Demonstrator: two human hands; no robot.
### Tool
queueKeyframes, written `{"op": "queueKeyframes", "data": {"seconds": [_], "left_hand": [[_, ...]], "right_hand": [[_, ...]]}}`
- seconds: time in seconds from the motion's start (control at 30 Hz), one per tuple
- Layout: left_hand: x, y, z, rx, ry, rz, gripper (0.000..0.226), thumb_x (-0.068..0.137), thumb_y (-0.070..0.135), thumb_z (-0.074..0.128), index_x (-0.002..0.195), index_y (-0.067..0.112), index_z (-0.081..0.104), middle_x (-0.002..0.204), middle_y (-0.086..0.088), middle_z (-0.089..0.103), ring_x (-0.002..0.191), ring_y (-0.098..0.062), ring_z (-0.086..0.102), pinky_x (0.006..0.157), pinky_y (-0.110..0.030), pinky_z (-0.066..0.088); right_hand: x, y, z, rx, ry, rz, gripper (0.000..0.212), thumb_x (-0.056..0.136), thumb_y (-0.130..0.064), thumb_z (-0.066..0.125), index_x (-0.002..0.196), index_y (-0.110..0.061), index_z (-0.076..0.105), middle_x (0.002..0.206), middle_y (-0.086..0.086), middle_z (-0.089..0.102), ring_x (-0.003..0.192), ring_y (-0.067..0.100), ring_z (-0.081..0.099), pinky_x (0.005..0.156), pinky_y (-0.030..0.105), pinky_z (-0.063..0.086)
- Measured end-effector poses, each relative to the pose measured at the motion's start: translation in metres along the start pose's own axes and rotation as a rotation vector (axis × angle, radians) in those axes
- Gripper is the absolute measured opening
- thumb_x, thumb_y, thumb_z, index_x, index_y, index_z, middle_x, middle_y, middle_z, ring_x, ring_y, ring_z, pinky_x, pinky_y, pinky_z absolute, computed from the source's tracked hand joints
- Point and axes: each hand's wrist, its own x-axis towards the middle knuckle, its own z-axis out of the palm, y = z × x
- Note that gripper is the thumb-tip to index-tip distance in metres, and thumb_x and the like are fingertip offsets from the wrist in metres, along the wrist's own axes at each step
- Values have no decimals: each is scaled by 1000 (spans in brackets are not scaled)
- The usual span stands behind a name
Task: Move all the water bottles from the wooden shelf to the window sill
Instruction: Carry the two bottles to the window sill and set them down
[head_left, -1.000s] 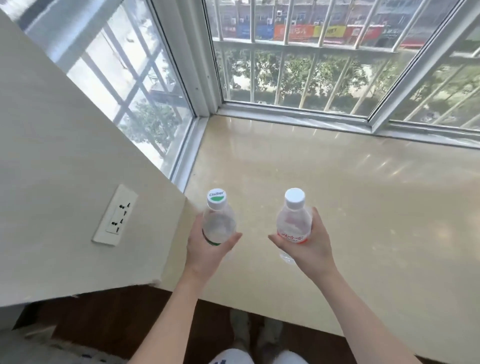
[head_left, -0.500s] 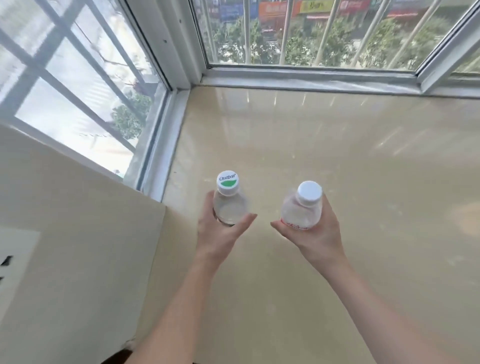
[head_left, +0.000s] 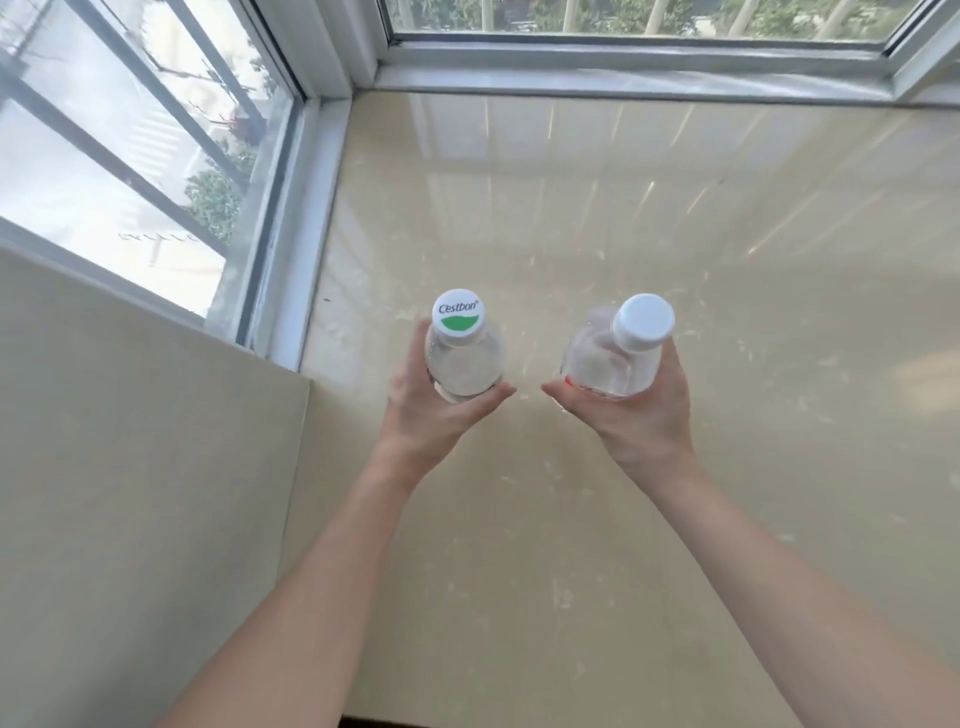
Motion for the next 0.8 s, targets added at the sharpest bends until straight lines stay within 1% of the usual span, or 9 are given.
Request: {"op": "queueKeyframes", "data": {"seconds": [0.1,0.17,0.23,0.27,0.33,0.43,0.57,0.7,0.8], "left_hand": [[-2,-20,-3,98,3,-63,76,59,40,89,124,27,53,101,29,62,102,0,59,83,-17,49],[-2,-29,-4,184,-2,-89,72,62,35,90,124,26,54,98,32,58,100,-2,57,79,-13,46],[1,-36,-6,247,-13,-82,72,64,32,89,127,23,54,100,23,58,103,-5,55,83,-19,46],[2,-38,-7,265,-18,-80,73,65,31,89,128,22,54,101,18,58,103,-7,55,86,-24,47],[5,-41,-7,282,-22,-92,72,66,28,88,129,20,55,99,18,58,102,-7,55,86,-22,44],[8,-44,-7,300,-20,-85,69,66,27,88,126,19,56,95,21,57,99,-7,56,83,-18,42],[8,-46,-6,297,-47,-109,69,66,28,88,126,20,56,99,17,57,102,-9,56,87,-23,43],[4,-46,-13,383,-115,-73,84,64,33,86,136,22,44,123,10,54,116,-12,50,93,-26,41],[-8,-35,-27,626,-114,-97,91,70,36,81,146,23,31,136,2,47,125,-20,44,94,-33,42]], "right_hand": [[-3,14,-1,-6,-10,26,78,55,-37,97,118,-19,55,105,5,69,100,28,67,86,46,56],[-6,23,-3,-74,-26,63,72,59,-29,96,119,-20,56,107,-4,70,101,16,67,86,28,54],[-7,31,-3,-189,-52,76,63,65,-22,92,120,-23,59,108,-10,69,102,8,65,83,13,48],[-6,34,-2,-240,-60,80,58,67,-22,89,118,-23,61,107,-10,69,101,7,65,80,6,44],[-4,37,2,-292,-42,88,53,68,-22,88,115,-21,63,104,-8,70,97,9,64,74,-1,39],[-2,36,8,-315,6,76,53,66,-20,89,113,-17,64,99,-7,69,91,6,62,72,-2,37],[0,35,11,-308,3,74,56,66,-18,90,115,-14,63,99,-6,68,82,-14,60,70,-4,36],[0,34,4,-378,-90,140,60,66,-24,89,117,-18,59,104,-6,66,90,5,62,69,3,39],[-7,30,-17,-544,-174,169,64,70,-31,82,125,-25,50,120,-5,59,111,15,56,85,29,47]]}}
